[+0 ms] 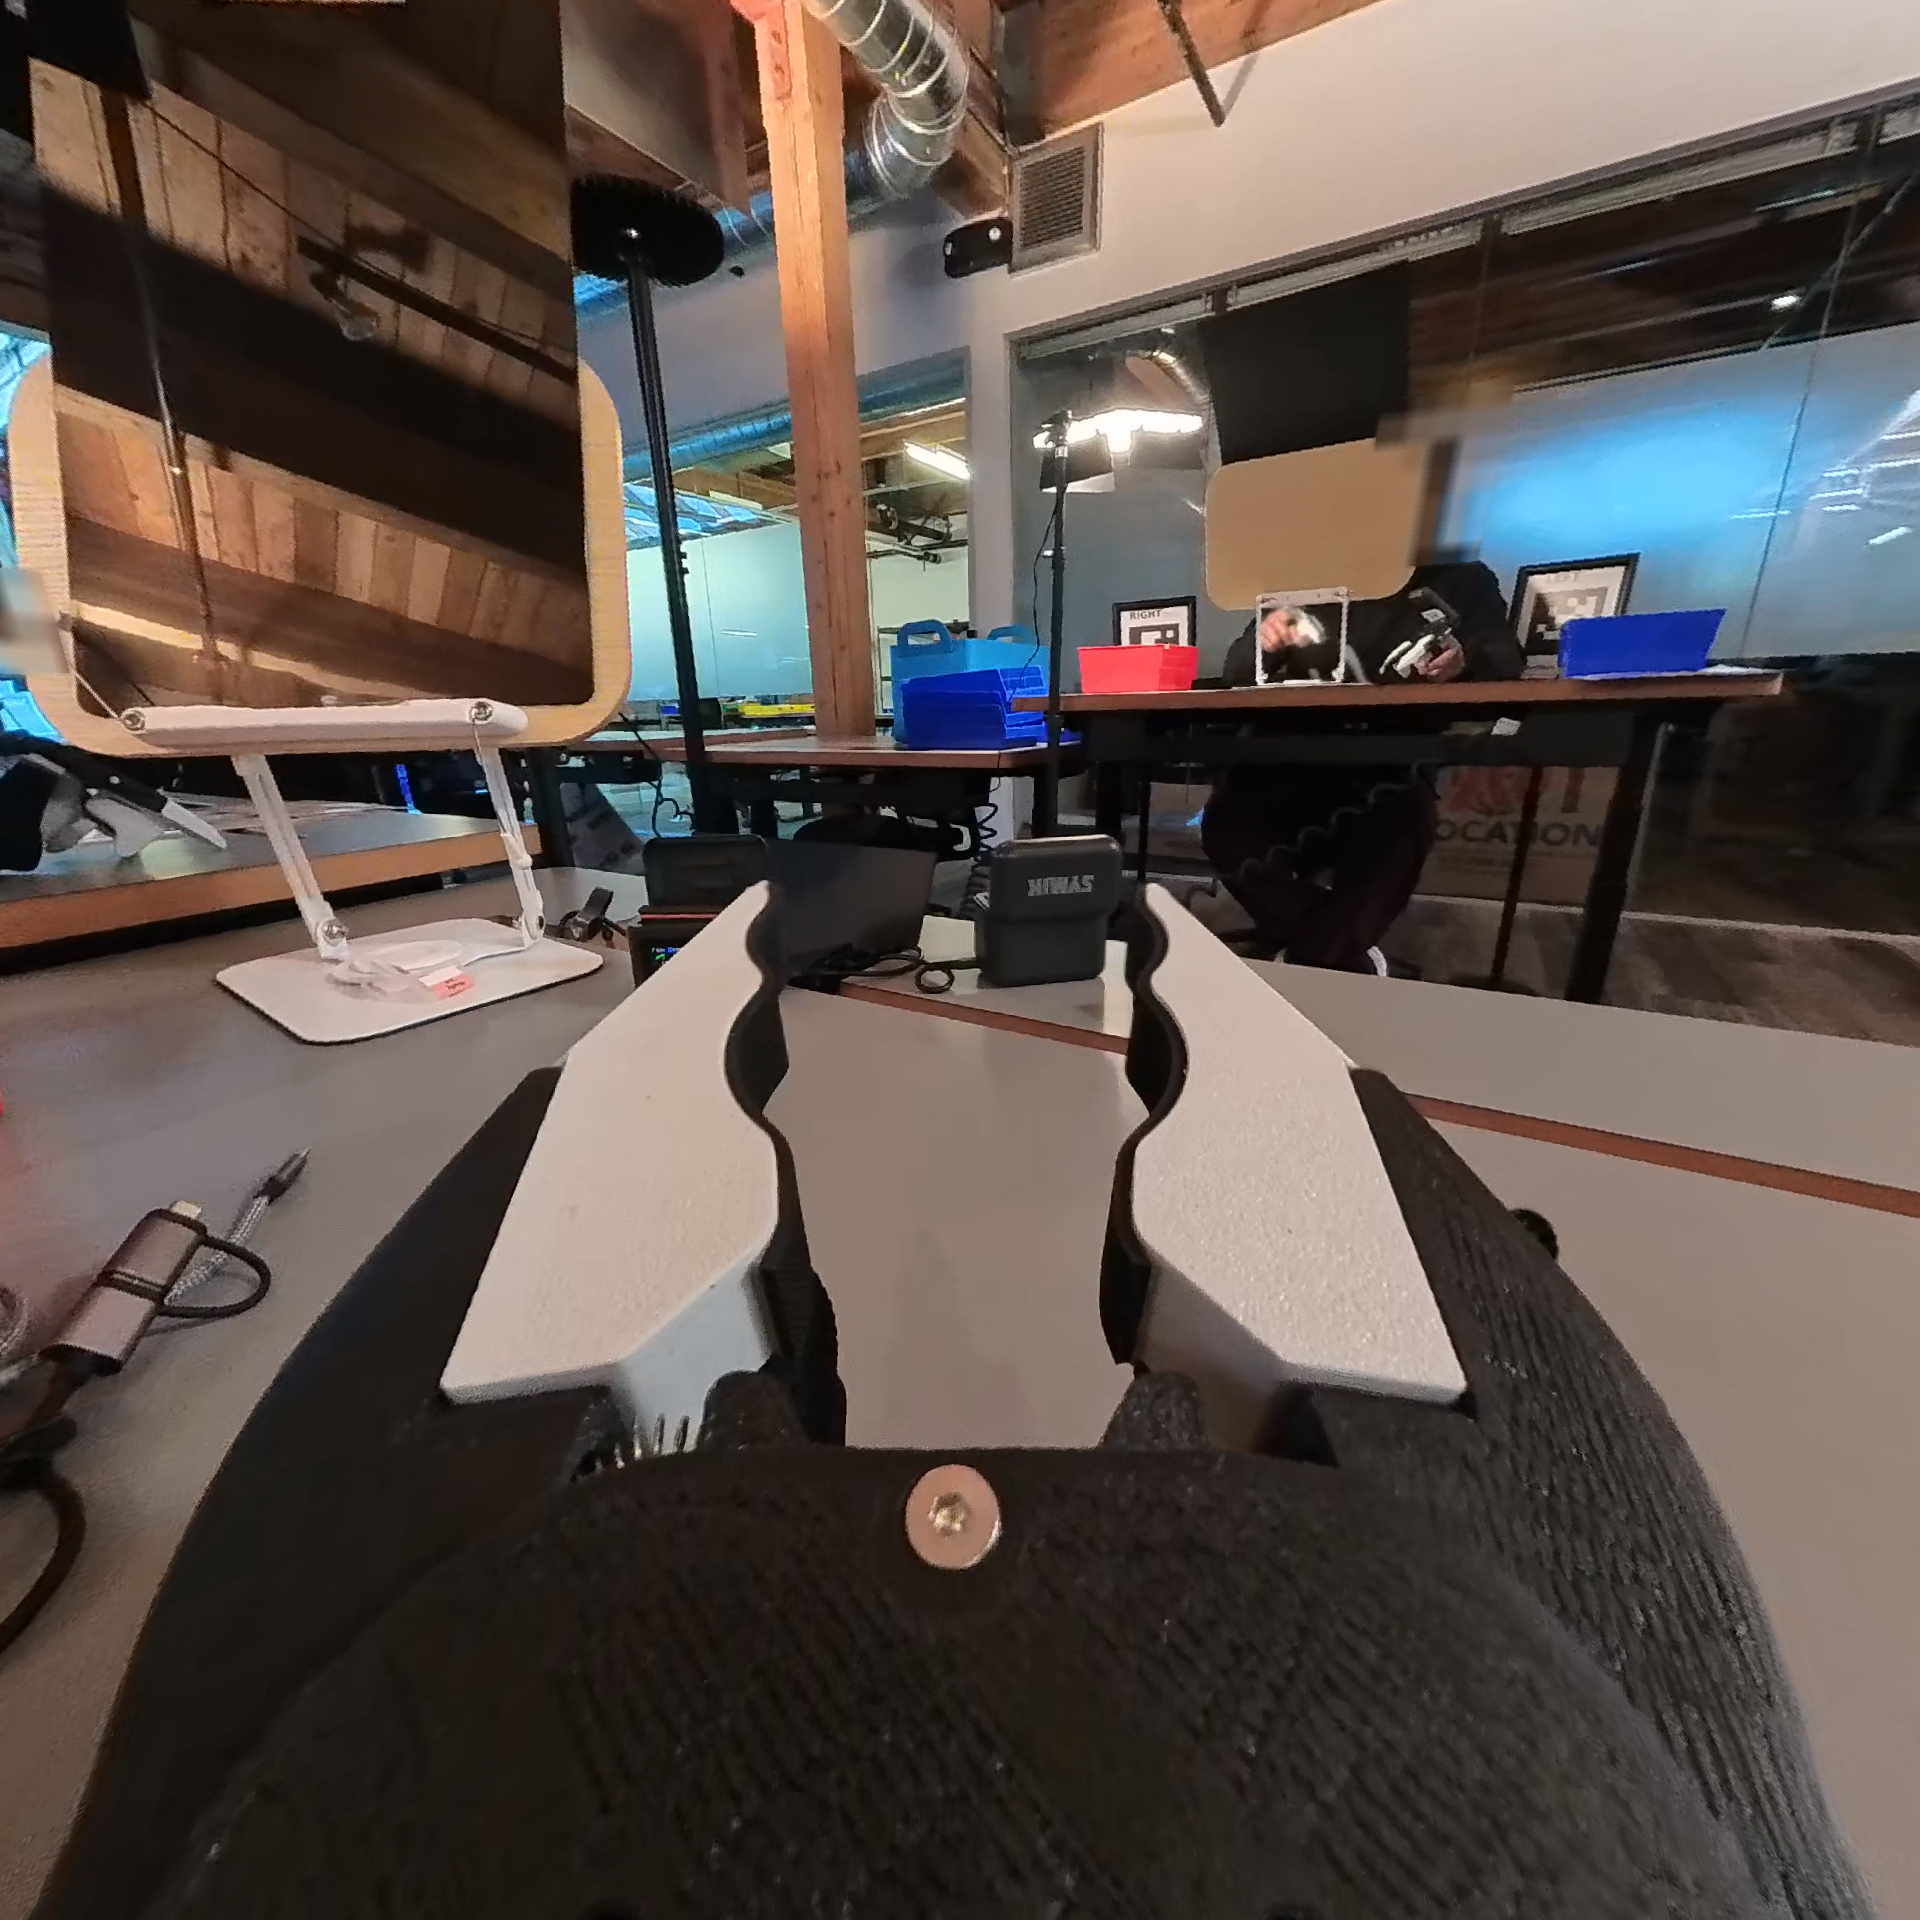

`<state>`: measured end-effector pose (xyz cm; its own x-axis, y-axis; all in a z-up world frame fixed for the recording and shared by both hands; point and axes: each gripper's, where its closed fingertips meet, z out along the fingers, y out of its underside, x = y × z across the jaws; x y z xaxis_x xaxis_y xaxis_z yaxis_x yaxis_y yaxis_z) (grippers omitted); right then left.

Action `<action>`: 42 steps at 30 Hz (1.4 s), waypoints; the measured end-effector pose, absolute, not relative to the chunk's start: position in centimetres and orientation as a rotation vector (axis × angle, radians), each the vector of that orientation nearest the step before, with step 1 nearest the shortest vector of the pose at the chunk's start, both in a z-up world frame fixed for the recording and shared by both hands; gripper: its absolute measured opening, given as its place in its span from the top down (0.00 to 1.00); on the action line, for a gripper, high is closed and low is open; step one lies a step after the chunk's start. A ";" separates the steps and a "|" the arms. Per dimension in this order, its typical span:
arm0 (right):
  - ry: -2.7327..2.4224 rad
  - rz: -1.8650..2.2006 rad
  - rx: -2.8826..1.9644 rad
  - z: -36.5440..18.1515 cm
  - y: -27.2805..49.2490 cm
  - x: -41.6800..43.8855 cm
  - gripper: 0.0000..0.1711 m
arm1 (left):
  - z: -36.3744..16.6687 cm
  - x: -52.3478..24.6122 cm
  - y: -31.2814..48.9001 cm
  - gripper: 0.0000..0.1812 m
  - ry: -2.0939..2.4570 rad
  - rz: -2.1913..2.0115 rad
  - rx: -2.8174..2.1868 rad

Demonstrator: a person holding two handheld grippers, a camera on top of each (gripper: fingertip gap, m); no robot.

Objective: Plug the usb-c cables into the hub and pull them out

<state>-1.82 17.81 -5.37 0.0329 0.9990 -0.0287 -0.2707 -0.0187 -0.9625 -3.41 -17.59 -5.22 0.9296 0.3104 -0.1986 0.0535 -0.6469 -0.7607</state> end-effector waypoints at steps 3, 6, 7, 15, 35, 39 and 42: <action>-0.941 1.330 -1.064 -5.4 18.4 -1.7 0.62 | -0.3 -6.1 -25.2 0.75 -0.307 0.570 -2.173; -0.926 1.341 -1.089 -5.6 18.7 -1.9 0.62 | -0.2 -9.0 -33.3 0.76 -0.505 0.527 -2.202; -0.925 1.338 -1.094 -5.7 18.8 -2.0 0.62 | -1.6 -9.8 -35.5 0.76 -0.537 0.532 -2.268; -0.927 1.298 -1.101 -5.9 19.0 -1.9 0.62 | -14.4 -10.0 -39.7 0.82 -0.511 0.276 -2.643; -0.970 1.276 -1.104 -6.4 18.5 -2.4 0.62 | -18.5 -9.0 -41.7 0.99 -0.437 0.228 -2.907; -0.982 1.283 -1.103 -6.4 18.4 -2.6 0.62 | -15.4 -8.1 -42.7 0.99 -0.442 0.326 -2.868; -0.994 1.286 -1.098 -6.5 18.1 -2.8 0.62 | -10.4 -8.0 -42.0 0.99 -0.448 0.463 -2.726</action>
<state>-2.77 18.11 -6.48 0.0517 0.9979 -0.0386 -0.2145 -0.0267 -0.9764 -7.97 -42.03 -10.45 0.8972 0.3573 -0.2595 0.2469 -0.8931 -0.3761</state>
